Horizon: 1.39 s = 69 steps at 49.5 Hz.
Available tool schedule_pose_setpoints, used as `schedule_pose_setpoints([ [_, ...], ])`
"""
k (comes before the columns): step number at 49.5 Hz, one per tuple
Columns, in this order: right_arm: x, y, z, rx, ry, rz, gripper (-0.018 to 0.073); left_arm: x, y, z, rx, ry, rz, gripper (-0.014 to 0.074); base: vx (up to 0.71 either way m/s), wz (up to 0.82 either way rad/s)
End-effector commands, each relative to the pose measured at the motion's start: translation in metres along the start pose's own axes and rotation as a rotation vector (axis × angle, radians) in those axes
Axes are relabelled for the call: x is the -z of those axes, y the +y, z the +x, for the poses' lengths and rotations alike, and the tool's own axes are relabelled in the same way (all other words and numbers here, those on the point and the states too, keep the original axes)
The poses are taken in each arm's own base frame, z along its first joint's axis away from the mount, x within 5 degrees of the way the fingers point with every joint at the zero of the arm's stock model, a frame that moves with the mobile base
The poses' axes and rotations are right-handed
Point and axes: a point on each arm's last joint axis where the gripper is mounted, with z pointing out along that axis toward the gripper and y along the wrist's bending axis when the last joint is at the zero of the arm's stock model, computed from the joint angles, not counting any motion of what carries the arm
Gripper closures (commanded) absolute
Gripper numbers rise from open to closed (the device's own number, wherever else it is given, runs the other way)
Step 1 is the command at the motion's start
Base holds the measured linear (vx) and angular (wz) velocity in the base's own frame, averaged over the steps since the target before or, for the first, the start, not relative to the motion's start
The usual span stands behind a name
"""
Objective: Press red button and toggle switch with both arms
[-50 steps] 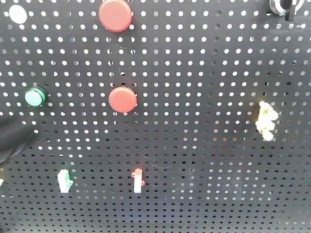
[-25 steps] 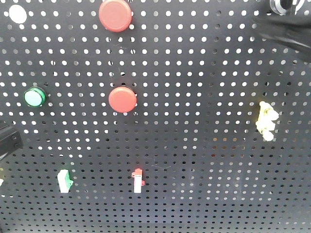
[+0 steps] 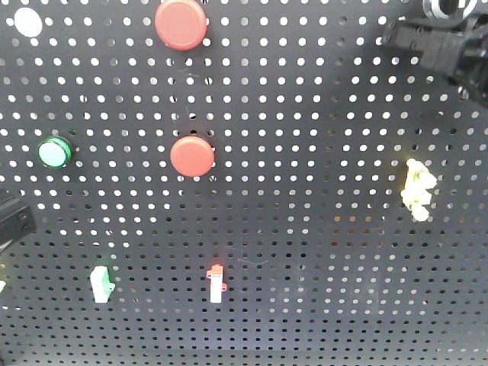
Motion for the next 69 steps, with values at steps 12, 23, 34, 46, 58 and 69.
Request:
schedule_pose_setpoints([
  [12, 0.01, -0.007, -0.021, 0.114, -0.108, 0.137, 0.0562, 0.002, 0.003, -0.015, 0.01, -0.098, -0.033, 0.0594, 0.0, 0.0],
  [23, 0.015, -0.019, -0.024, 0.133, -0.106, 0.199, 0.0562, 0.002, 0.003, -0.015, 0.001, -0.098, -0.033, 0.0594, 0.0, 0.0],
  [34, 0.022, -0.02, -0.027, 0.124, -0.112, 0.209, 0.0562, 0.002, 0.003, -0.015, 0.001, -0.098, -0.033, 0.0594, 0.0, 0.0],
  [46, 0.032, -0.007, -0.021, 0.164, -0.037, 0.13, 0.0562, 0.001, 0.002, -0.004, 0.0, -0.041, -0.017, 0.0594, 0.0, 0.0],
  [58, 0.085, -0.001, 0.026, 0.244, -0.022, 0.257, 0.0562, 0.017, -0.001, 0.048, 0.007, 0.048, -0.02, 0.0594, 0.0, 0.0],
  [69, 0.165, 0.024, 0.096, 0.311, -0.036, 0.284, 0.0562, 0.062, -0.009, 0.095, 0.003, 0.094, 0.012, 0.0594, 0.0, 0.0],
])
